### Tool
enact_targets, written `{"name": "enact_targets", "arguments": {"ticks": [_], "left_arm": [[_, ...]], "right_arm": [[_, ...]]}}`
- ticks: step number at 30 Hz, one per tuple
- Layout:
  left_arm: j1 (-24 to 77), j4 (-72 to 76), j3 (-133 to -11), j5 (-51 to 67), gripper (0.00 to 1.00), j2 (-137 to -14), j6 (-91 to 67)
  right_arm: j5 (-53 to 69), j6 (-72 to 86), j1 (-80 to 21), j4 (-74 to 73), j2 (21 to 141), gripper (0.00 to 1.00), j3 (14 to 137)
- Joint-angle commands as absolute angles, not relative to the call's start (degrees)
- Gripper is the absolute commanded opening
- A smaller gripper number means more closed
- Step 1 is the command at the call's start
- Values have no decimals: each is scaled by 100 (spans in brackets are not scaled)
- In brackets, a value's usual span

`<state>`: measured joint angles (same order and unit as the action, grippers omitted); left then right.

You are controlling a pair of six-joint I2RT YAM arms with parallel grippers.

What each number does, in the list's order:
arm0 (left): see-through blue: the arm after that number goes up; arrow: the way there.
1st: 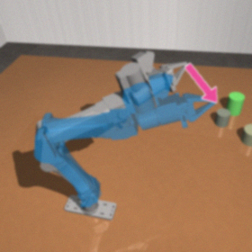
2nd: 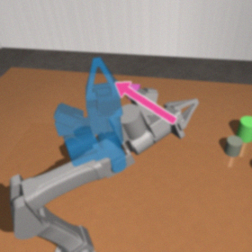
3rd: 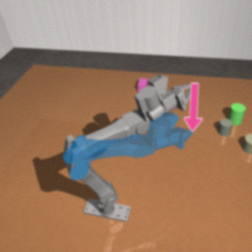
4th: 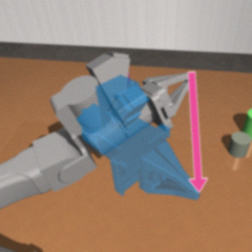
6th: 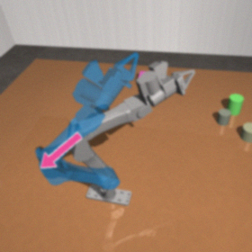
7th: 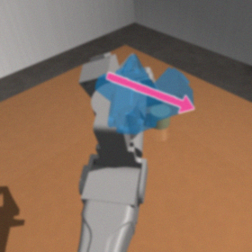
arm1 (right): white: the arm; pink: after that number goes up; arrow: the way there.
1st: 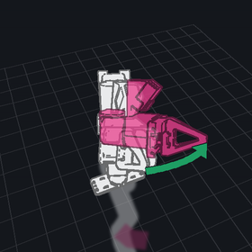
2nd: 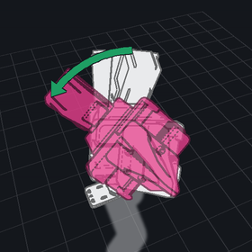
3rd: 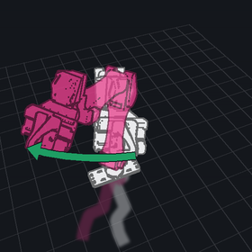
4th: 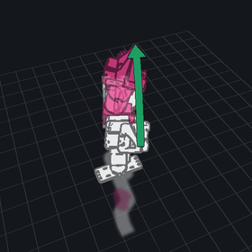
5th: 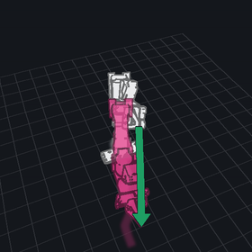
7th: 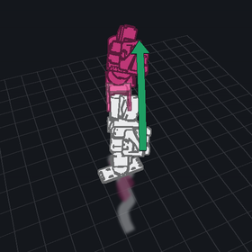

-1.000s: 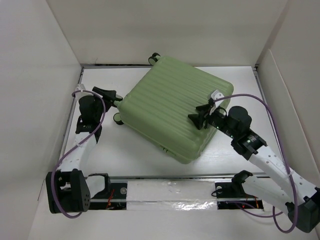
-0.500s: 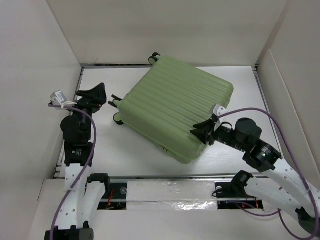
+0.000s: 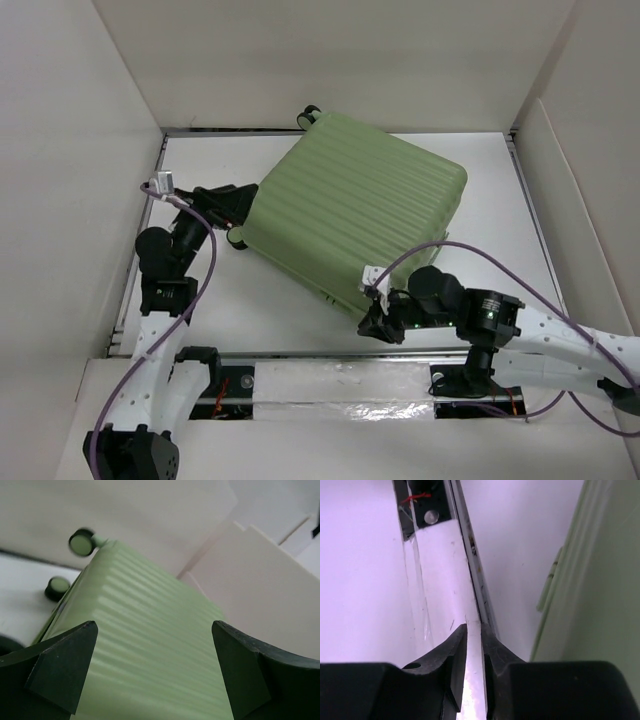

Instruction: Pack the luggage

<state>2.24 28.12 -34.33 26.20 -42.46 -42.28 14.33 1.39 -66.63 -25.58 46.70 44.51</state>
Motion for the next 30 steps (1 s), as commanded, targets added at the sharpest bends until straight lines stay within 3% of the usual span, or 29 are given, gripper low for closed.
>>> {"name": "enact_targets", "arguments": {"ticks": [1,4,9,16,18,20,22,26,27,28,29,30], "left_arm": [[237,4259,-3902,2944,99,-4261,-4420],[534,5130,-4069,3252,99,-5026,-4860],[2483,5246,-4780,1944,99,-5983,-4062],[2883,5747,-4888,1599,99,-5995,-3577],[2883,5853,-4458,1967,99,-5715,-3708],[2952,5994,-3784,2362,99,-5468,-3858],[3084,5776,-3246,2286,99,-5072,-3753],[3540,5494,-2479,1953,99,-4860,-3605],[4360,5276,-2600,1655,99,-4921,-3351],[4925,4725,-2889,695,99,-5000,-2653],[5487,4502,-3005,94,99,-5123,-2289],[6459,4370,-3067,-530,99,-5394,-2007]], "right_arm": [[1135,737,-6785,-2549,4921,22,4088],[373,782,-6785,-2611,5220,20,3921],[-606,169,-6321,-1610,5571,19,3726],[1052,-746,-4580,-220,6222,18,4007],[1274,-852,-4640,-641,6424,22,4418],[1467,-818,-4877,-808,6442,38,4500],[1477,-626,-5395,-800,6267,46,4413],[732,-98,-5774,-659,5530,47,3904],[364,51,-5774,-720,5320,39,3772],[-371,488,-5644,-834,4848,21,3518],[-665,684,-5529,-835,4590,21,3411],[-955,886,-5398,-1174,4309,6,3349]]}}
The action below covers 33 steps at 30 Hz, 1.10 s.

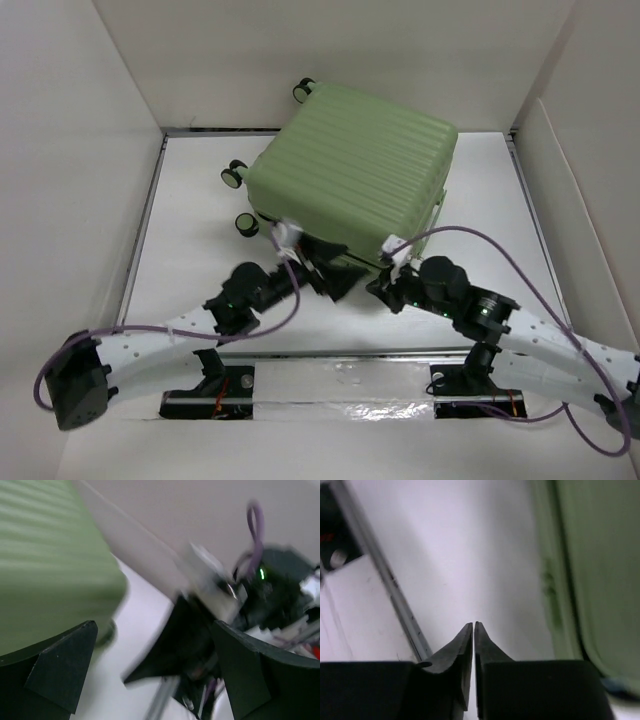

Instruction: Pack the luggage

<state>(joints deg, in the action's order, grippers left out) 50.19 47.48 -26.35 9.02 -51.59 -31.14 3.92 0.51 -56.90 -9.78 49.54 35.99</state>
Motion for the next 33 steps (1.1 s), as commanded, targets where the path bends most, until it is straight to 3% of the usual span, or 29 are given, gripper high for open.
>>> {"name": "enact_targets", "arguments": {"ticks": [1,2,5,7,15,19,24,33], "left_arm": [[6747,4333,-3085,-1067,99,-5475,-1847],[6854,4359,-3033,-1577,99,-5528,-1985],[6514,4290,-2717,-1547,99,-5450,-2783],[6216,4114,-2550,-1495,99,-5344,-3022],[6161,4430,-1925,-493,99,-5631,-3383],[6161,4604,-1907,-54,99,-6168,-3489],[6056,5000,-1907,439,99,-6845,-3516],[5730,5309,-1934,1072,99,-7146,-3454]], "right_arm": [[-1384,1218,-5266,-1378,4020,1,3288],[-1580,1343,-4986,-1528,3425,0,3157],[-2030,1573,-4441,-2169,2509,0,3024],[-1804,1434,-3790,-2390,2434,1,3006],[455,80,-2260,-1513,4086,34,3296],[1002,-132,-2127,-1302,4105,37,3174],[1564,-210,-1925,-440,4157,49,2742],[2229,-536,-1513,-64,4939,51,2936]]}}
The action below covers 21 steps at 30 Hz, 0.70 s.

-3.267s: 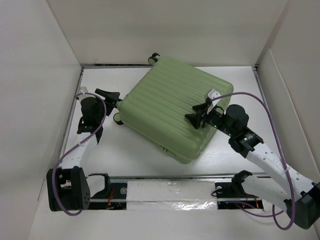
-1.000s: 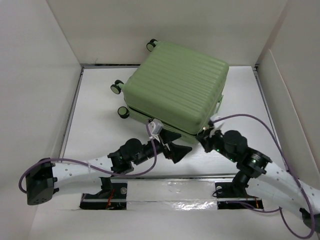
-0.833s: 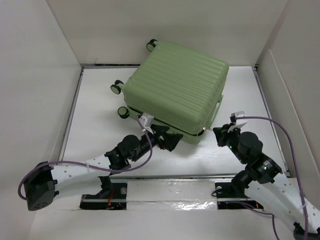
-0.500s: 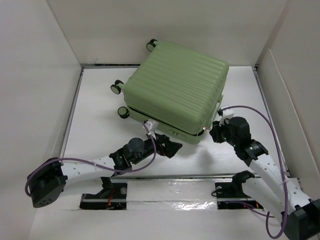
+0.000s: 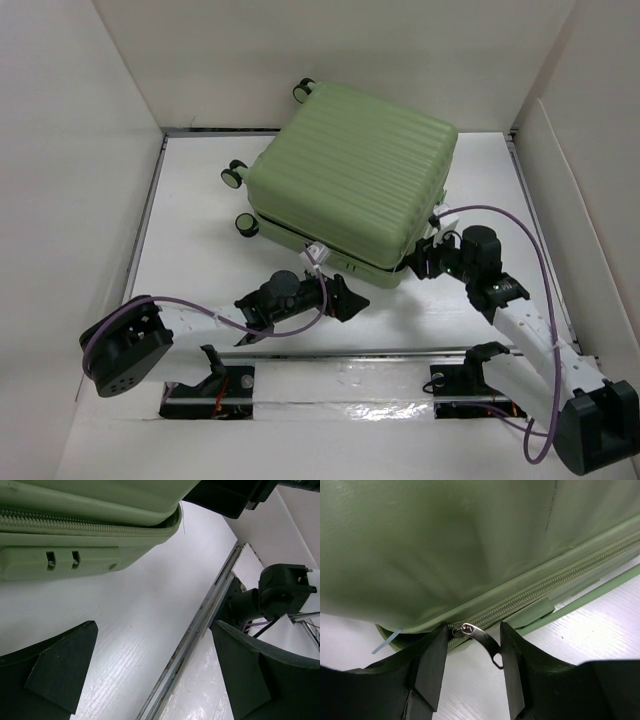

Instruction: Pack the luggage

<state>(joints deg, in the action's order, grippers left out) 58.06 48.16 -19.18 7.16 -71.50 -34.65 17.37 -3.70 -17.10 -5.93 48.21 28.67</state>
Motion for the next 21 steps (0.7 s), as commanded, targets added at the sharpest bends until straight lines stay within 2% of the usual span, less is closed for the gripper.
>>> {"name": "enact_targets", "arguments": {"ticks": [1,2,4,7,11,14,21], "left_arm": [[5730,5291,-1934,1090,99,-7146,-3437],[5678,5265,-1934,1090,99,-7137,-3428],[5678,5247,-1890,1046,99,-7084,-3428],[5625,5238,-1820,958,99,-7066,-3463],[5484,5115,-1688,678,99,-6944,-3638],[5414,5150,-1617,659,99,-6882,-3691],[5414,5414,-1810,546,99,-7312,-3753]], "right_arm": [[2528,-562,-1373,139,5061,52,2909],[3149,-536,-1371,202,5132,50,2900],[3645,-440,-1371,255,5342,38,2909],[3893,-291,-1642,343,5301,26,2787],[3684,192,-2537,589,5046,7,2602],[3167,124,-2864,282,5001,0,2759],[2251,123,-3032,-210,4764,0,2620]]}}
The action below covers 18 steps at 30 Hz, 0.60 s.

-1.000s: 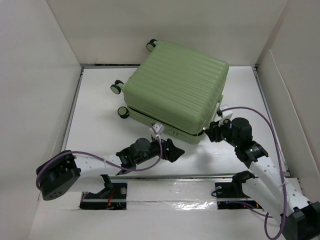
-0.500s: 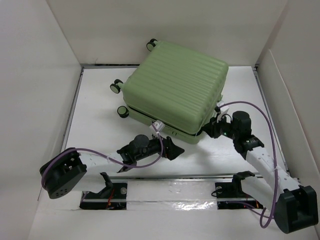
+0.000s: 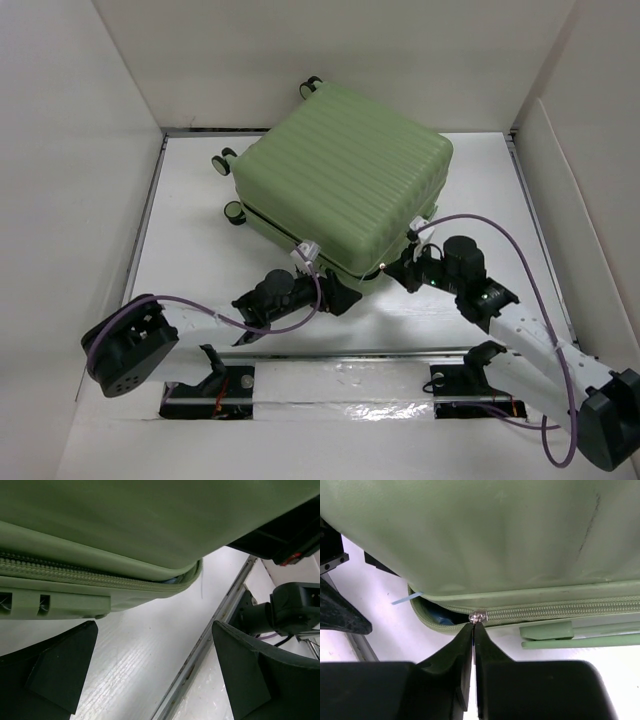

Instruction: Pack the luggage

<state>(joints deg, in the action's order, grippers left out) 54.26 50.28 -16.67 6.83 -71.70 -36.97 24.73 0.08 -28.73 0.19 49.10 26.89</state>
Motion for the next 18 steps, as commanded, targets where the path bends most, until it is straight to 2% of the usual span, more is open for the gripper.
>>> {"name": "enact_targets", "arguments": {"ticks": [1,8,11,12,13,18], "left_arm": [[5414,5414,-1845,475,99,-7365,-3762],[5054,5932,-1916,710,99,-7822,-3964],[5054,6029,-1907,852,99,-7901,-4016],[5054,6055,-1872,861,99,-7884,-4034],[5054,6082,-1837,870,99,-7875,-4052],[5054,5986,-1697,817,99,-7665,-4034]], "right_arm": [[2119,158,-3032,-281,4598,0,2532],[1503,606,-3392,-387,4060,0,2110],[1538,519,-3393,-255,4270,30,2188],[1468,510,-3393,-255,4324,46,2275],[1294,484,-3393,-237,4429,51,2320],[1309,317,-3331,-71,4728,52,2531]]}}
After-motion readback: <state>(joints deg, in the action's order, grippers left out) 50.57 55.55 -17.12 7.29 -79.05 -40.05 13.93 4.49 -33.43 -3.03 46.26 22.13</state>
